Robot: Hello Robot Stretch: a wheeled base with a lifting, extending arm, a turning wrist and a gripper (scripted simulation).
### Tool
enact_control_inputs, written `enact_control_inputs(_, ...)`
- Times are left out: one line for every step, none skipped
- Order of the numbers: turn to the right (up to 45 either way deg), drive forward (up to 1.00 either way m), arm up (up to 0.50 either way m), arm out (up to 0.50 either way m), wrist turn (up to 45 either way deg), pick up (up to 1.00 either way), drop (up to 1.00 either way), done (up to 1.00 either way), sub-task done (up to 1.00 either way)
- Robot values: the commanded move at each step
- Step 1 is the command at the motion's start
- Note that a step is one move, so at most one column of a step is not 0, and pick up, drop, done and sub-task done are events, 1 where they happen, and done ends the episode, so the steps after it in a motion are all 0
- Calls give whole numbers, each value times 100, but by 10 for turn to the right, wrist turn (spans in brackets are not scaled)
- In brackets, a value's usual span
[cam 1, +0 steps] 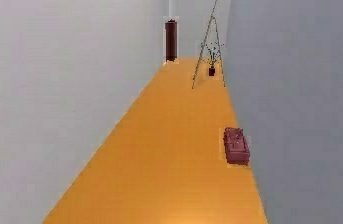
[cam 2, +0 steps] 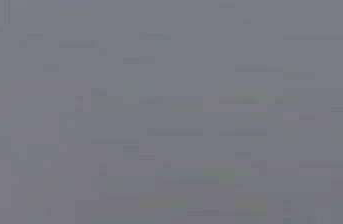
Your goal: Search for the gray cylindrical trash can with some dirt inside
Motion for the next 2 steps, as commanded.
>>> enact_control_inputs(0,100,0,0,0,0,0,0,0)
enact_control_inputs(0,100,0,0,0,0,0,0,0)
